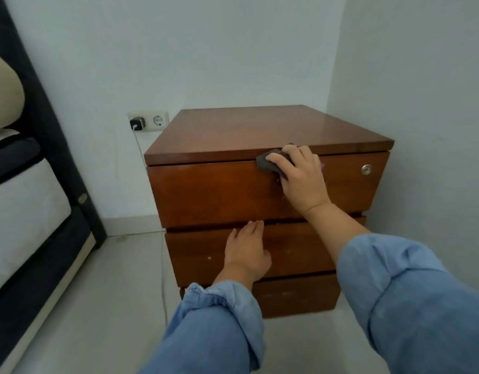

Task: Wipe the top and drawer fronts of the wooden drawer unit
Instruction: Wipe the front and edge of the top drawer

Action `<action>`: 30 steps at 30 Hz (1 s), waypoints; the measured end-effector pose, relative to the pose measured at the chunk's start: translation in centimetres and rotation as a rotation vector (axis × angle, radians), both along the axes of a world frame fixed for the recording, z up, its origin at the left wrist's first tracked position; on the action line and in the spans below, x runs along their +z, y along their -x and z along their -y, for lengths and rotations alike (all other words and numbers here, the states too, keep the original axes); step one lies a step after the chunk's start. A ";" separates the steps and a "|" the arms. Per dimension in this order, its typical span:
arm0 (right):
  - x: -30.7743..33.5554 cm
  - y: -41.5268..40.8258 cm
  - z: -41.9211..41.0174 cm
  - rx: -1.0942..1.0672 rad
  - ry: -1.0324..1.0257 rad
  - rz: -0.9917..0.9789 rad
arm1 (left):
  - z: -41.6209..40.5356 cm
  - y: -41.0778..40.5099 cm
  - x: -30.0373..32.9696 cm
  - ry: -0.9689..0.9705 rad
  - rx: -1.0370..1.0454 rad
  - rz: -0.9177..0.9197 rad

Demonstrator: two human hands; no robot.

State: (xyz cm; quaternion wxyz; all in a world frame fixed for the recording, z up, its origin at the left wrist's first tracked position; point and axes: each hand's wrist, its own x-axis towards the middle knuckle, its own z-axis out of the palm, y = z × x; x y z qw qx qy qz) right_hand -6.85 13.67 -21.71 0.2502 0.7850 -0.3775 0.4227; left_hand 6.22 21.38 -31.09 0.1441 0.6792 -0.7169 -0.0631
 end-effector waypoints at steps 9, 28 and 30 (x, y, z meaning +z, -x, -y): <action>-9.2 0.8 0.4 0.060 -0.093 0.093 | 0.7 -0.7 -2.1 0.084 -0.044 0.159; -2.5 5.3 1.9 0.011 -0.001 0.261 | 3.5 4.8 7.3 0.645 -0.019 0.352; -4.9 5.0 1.9 0.006 -0.039 0.331 | 3.8 4.5 7.1 0.623 -0.027 0.373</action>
